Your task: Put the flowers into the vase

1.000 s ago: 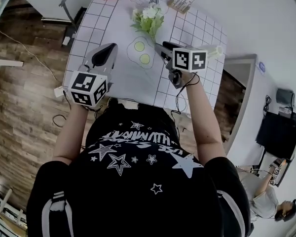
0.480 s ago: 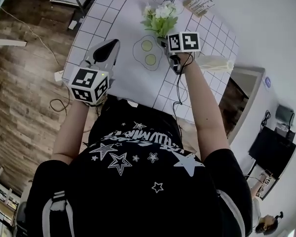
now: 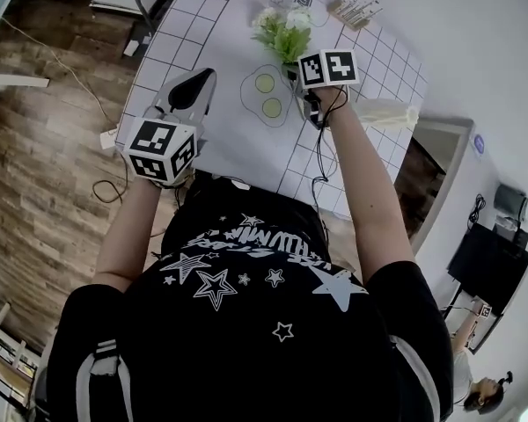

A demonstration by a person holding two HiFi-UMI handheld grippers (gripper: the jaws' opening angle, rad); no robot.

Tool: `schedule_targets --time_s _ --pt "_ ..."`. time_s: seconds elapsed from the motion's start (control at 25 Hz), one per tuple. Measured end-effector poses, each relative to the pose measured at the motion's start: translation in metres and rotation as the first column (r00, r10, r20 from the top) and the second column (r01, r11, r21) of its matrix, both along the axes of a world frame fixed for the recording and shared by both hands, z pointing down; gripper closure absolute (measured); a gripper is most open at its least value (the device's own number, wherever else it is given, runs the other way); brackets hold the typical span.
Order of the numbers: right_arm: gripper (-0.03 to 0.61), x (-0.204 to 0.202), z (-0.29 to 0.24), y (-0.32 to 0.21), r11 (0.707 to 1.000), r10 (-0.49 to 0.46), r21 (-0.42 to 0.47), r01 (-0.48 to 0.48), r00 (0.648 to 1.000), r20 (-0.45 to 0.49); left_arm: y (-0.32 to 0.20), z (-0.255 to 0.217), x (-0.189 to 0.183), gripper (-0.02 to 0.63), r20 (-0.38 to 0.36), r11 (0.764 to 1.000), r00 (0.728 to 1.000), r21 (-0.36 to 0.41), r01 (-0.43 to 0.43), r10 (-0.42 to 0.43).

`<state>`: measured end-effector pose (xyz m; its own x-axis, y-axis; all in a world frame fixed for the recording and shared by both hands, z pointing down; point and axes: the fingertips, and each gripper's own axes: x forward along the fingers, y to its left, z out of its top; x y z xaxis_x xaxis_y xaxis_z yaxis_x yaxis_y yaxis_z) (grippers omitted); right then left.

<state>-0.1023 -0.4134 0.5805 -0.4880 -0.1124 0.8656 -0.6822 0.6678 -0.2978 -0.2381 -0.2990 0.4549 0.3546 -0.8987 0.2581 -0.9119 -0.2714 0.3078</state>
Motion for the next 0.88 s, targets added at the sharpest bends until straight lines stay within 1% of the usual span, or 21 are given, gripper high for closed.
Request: schedule_targets --time_s 0.12,0.28,0.36,0.4,0.48,0.56,0.6,0.72,0.8,0.88 --pt "0.52 -0.012 -0.014 0.006 0.998 0.06 -0.028 -0.057 0.989 0.137 0.002 -0.004 -0.003 0.606 0.003 1.0 1.0 0.011 -0.009 0.009" --pt "0.523 -0.025 -0.039 0.022 0.996 0.088 -0.021 -0.086 0.955 0.283 0.01 -0.007 -0.007 0.606 0.002 0.999 1.0 0.014 -0.03 0.03" --pt "0.525 -0.03 -0.056 0.031 0.994 0.106 -0.015 -0.107 0.926 0.362 0.015 -0.007 -0.007 0.606 0.008 0.999 0.999 0.014 -0.05 0.05" --pt "0.525 -0.032 -0.067 0.036 0.993 0.113 -0.01 -0.119 0.906 0.409 0.017 -0.007 -0.007 0.606 0.013 0.998 0.998 0.013 -0.062 0.062" --pt "0.526 -0.035 -0.093 0.044 0.99 0.118 0.008 -0.142 0.852 0.51 0.02 -0.005 -0.003 0.606 0.024 0.996 0.996 0.011 -0.089 0.089" --pt "0.528 -0.034 -0.124 0.049 0.986 0.1 0.049 -0.161 0.798 0.594 0.019 -0.005 0.004 0.606 0.031 0.993 0.993 0.012 -0.115 0.115" --pt "0.528 -0.032 -0.141 0.051 0.983 0.081 0.081 -0.167 0.779 0.622 0.018 -0.006 0.009 0.605 0.033 0.992 0.991 0.015 -0.128 0.127" --pt "0.528 -0.018 -0.184 0.06 0.97 0.015 0.173 -0.172 0.75 0.662 0.016 -0.017 0.035 0.606 0.049 0.983 0.983 0.045 -0.18 0.178" --pt "0.528 -0.004 -0.211 0.067 0.962 -0.018 0.21 -0.175 0.727 0.687 0.012 -0.028 0.056 0.605 0.067 0.974 0.976 0.074 -0.214 0.209" --pt "0.528 0.01 -0.24 0.073 0.954 -0.049 0.239 -0.18 0.695 0.717 0.006 -0.04 0.073 0.605 0.066 0.967 0.972 0.102 -0.232 0.226"
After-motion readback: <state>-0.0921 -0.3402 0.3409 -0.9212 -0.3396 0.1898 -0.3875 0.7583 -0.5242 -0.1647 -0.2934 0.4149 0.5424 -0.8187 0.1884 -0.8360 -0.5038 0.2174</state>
